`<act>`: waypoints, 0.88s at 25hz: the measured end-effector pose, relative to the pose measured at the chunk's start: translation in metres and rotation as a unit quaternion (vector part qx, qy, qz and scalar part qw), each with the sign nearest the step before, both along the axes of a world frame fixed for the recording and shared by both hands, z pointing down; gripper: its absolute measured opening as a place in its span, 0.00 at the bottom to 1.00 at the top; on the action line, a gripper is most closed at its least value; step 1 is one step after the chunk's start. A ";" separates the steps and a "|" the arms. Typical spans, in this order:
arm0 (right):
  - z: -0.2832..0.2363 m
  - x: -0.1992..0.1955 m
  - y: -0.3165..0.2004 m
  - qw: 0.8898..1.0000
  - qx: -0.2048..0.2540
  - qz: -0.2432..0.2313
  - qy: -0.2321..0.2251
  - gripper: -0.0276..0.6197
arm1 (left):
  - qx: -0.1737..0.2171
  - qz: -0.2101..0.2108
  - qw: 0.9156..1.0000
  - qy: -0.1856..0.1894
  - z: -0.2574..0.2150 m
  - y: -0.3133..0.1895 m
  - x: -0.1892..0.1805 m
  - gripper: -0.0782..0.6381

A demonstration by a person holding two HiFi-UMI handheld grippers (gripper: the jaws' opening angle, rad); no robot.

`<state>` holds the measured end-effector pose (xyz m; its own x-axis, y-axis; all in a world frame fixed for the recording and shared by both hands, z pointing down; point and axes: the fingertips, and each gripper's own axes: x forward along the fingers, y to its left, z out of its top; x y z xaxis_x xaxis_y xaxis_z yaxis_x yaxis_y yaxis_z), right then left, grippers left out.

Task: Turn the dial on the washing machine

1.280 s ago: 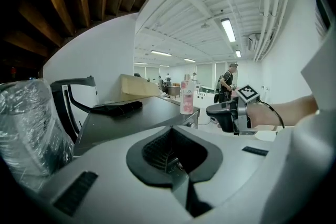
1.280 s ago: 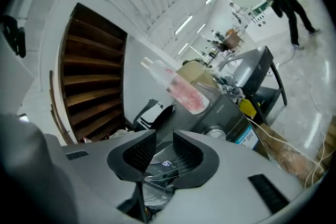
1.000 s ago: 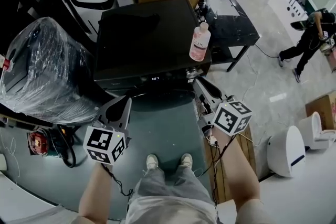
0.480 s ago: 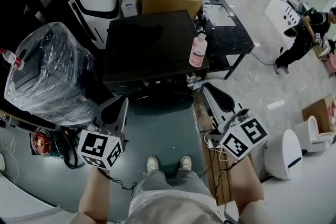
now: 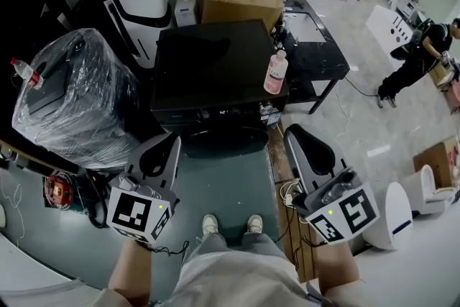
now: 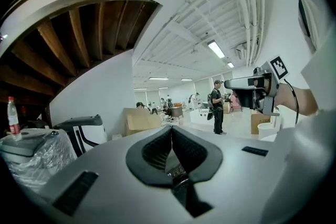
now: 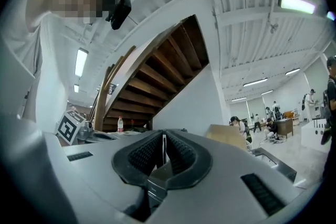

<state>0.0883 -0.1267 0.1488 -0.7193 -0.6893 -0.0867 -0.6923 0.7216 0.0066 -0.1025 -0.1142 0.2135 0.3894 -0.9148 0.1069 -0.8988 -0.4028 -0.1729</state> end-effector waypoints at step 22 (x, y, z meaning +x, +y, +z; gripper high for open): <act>0.001 -0.016 0.046 0.999 0.010 -0.014 0.046 0.10 | 0.026 0.028 0.999 0.004 -0.028 0.041 0.008 0.14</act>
<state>0.0727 -0.0812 0.1502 -0.7439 -0.6675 -0.0328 -0.6676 0.7398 0.0840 -0.0946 -0.0731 0.1852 0.4411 -0.8957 0.0565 -0.8766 -0.4435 -0.1869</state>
